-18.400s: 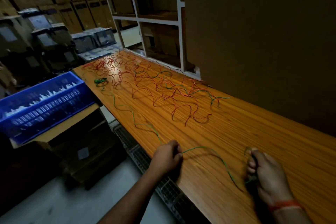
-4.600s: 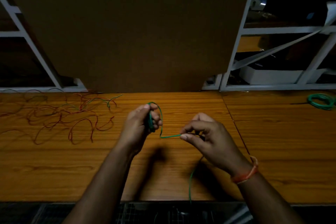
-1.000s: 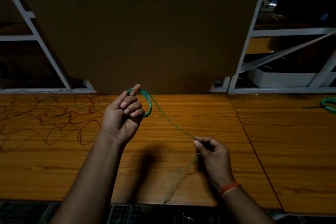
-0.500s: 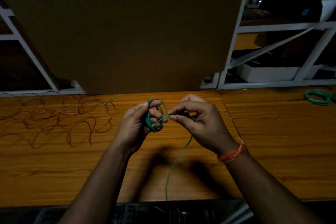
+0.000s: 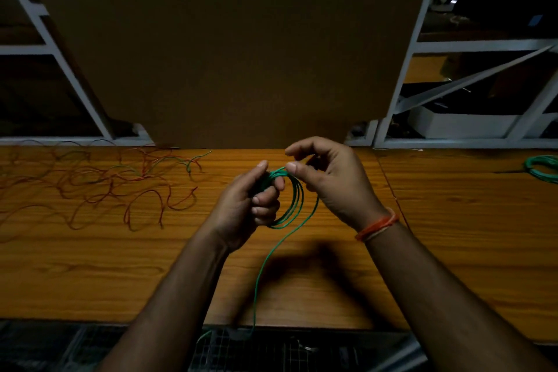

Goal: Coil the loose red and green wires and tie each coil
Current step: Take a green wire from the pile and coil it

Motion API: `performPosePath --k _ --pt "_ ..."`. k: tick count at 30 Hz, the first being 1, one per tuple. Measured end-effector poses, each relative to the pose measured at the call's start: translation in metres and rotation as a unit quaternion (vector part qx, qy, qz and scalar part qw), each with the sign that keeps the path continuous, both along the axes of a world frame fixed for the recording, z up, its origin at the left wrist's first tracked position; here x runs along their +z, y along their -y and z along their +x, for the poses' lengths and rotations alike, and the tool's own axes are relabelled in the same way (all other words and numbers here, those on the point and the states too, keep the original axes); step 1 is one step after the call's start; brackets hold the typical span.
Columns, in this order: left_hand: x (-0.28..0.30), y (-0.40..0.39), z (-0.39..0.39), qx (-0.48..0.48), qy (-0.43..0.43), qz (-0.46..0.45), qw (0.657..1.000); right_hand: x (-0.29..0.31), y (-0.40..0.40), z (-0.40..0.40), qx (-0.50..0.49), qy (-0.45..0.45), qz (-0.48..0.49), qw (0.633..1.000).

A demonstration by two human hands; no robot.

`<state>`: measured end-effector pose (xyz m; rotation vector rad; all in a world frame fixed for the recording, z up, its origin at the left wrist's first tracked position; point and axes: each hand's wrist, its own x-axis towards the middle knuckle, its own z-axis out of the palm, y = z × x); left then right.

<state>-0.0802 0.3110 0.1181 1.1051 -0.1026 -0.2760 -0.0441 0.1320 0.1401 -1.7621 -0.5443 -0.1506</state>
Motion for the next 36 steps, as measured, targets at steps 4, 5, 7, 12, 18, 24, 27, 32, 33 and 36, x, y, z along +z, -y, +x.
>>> performPosePath --k 4,5,7,12,18,24,27,32,33,36 --pt "0.002 -0.003 0.001 0.002 0.005 -0.03 1.0 -0.005 0.001 -0.002 0.052 -0.182 0.043 0.981" --pt "0.002 -0.002 0.001 -0.002 -0.005 -0.046 0.999 -0.007 0.002 -0.003 0.08 -0.231 0.043 0.969" --pt "0.001 -0.001 0.001 -0.015 -0.029 -0.075 0.997 -0.01 0.004 -0.006 0.127 -0.312 0.048 0.94" --pt "-0.001 0.005 0.002 -0.05 -0.097 -0.118 0.987 -0.019 0.001 -0.009 0.112 -0.32 0.09 0.936" --pt "-0.001 0.009 0.002 -0.102 -0.109 -0.128 0.98 -0.024 -0.003 -0.017 0.056 -0.254 0.11 0.959" --pt "-0.001 0.011 0.009 -0.084 -0.125 -0.226 0.962 -0.04 0.0 -0.017 0.042 -0.256 0.153 0.954" --pt "0.001 0.002 0.012 -0.066 -0.117 -0.263 0.955 -0.059 0.008 -0.021 0.041 -0.259 0.167 0.95" --pt "-0.001 -0.014 0.017 -0.027 -0.098 -0.304 0.947 -0.094 0.018 -0.036 0.032 -0.314 0.196 0.928" --pt "0.0 -0.018 0.018 -0.013 -0.093 -0.313 0.945 -0.101 0.02 -0.041 0.033 -0.325 0.205 0.923" --pt "0.006 -0.026 0.022 0.052 -0.087 -0.328 0.939 -0.117 0.029 -0.054 0.011 -0.337 0.212 0.917"
